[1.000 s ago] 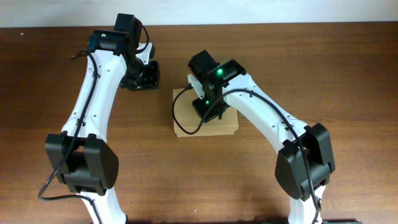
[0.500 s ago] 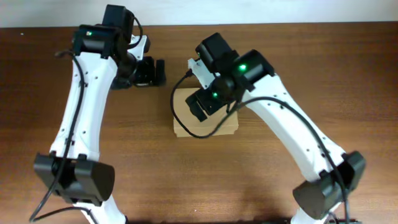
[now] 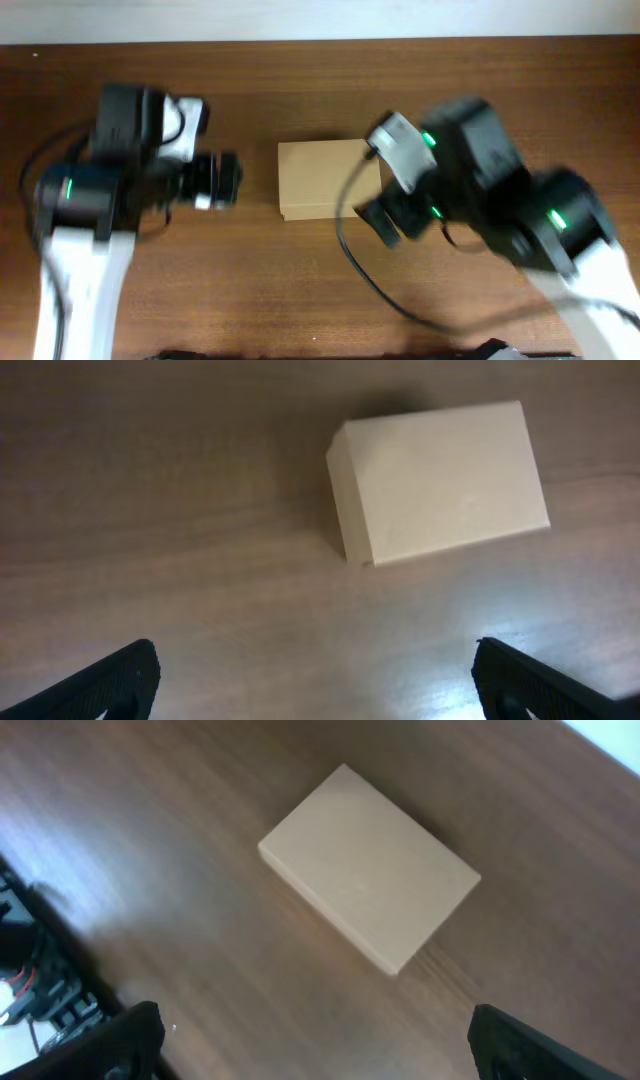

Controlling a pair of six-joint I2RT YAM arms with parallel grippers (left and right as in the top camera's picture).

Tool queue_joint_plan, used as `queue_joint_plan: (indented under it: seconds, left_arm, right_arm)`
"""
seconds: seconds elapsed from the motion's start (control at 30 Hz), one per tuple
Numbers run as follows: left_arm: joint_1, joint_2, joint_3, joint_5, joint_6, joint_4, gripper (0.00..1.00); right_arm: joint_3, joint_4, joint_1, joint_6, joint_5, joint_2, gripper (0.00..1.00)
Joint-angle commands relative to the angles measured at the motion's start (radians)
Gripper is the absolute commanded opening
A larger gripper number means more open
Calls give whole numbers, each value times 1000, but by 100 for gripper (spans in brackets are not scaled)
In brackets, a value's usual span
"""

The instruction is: Pack container

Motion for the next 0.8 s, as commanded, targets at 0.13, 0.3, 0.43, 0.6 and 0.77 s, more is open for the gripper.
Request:
queue_joint_plan:
  seconds: [0.13, 0.3, 0.43, 0.6, 0.77]
  left_arm:
    - [4, -319, -336, 14, -5, 106, 99]
    - [4, -504, -468, 32, -5, 181, 99]
    - [4, -603, -545, 32, -5, 210, 99]
    - [4, -662, -597, 52, -5, 212, 99]
    - [4, -663, -603, 55, -5, 211, 99]
  right_arm:
    - [-318, 104, -4, 25, -10, -330, 99]
    - [-500, 184, -4, 76, -10, -574, 99]
    - [-575, 204, -4, 75, -9, -713, 99]
    - [-581, 199, -4, 75, -9, -775, 99]
    - [-581, 197, -4, 75, -9, -774, 99]
